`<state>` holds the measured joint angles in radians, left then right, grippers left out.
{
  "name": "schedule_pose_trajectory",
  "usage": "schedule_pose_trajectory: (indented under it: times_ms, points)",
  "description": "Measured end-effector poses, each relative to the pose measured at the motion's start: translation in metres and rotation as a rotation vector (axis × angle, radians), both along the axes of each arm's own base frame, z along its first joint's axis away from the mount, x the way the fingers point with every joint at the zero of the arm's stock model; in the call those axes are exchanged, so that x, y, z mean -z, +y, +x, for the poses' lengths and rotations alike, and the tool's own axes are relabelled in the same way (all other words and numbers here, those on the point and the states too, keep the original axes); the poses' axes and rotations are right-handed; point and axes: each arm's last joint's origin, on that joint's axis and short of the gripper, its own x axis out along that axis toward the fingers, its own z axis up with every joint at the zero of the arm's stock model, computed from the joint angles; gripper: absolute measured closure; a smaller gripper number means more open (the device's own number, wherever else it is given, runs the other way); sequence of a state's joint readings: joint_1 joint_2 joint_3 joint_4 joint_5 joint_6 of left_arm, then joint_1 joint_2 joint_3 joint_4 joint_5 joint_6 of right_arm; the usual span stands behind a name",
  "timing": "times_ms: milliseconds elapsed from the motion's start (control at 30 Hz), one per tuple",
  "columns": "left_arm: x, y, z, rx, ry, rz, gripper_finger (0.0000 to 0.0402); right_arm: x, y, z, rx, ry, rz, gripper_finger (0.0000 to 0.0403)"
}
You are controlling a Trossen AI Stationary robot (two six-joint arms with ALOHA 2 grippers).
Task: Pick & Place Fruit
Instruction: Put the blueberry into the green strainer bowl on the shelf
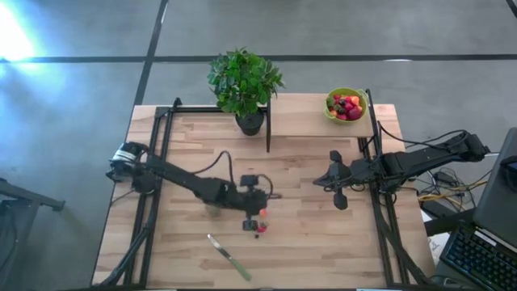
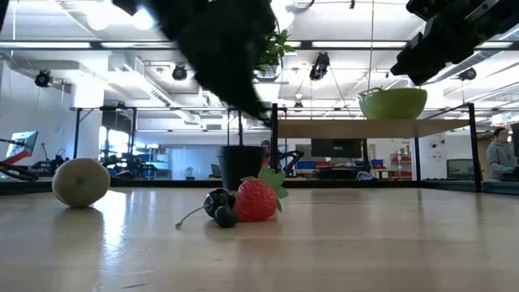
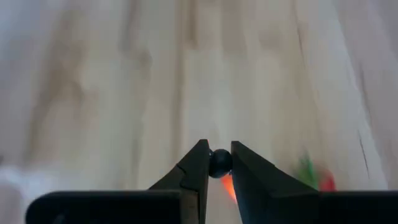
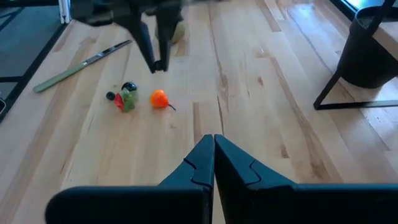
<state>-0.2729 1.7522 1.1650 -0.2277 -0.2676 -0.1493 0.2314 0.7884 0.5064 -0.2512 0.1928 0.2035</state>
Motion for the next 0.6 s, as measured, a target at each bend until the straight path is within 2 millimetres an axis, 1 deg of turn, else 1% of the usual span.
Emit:
schedule_pose_trajectory:
  times_ms: [167,267,367,467,600]
  points:
    - [-0.025,0.021,0.022,-0.017,-0.170,0.015,0.0344,0.000,-0.001,0.000,0.018,-0.006,-0.046,0.0394]
    - [-0.032,0.032,0.034,0.022,-0.272,-0.019,0.0344,-0.001,-0.003,0.000,0.053,-0.010,-0.083,0.0394]
    - [-0.028,0.041,0.045,0.059,-0.328,-0.067,0.0344,-0.001,-0.004,0.000,0.083,-0.013,-0.102,0.0394]
    - [-0.017,0.048,0.054,0.072,-0.339,-0.087,0.0344,-0.001,-0.004,0.000,0.082,-0.012,-0.107,0.0394]
    - [0.005,0.052,0.065,0.061,-0.285,-0.084,0.0344,-0.001,-0.004,0.000,0.080,-0.011,-0.112,0.0394]
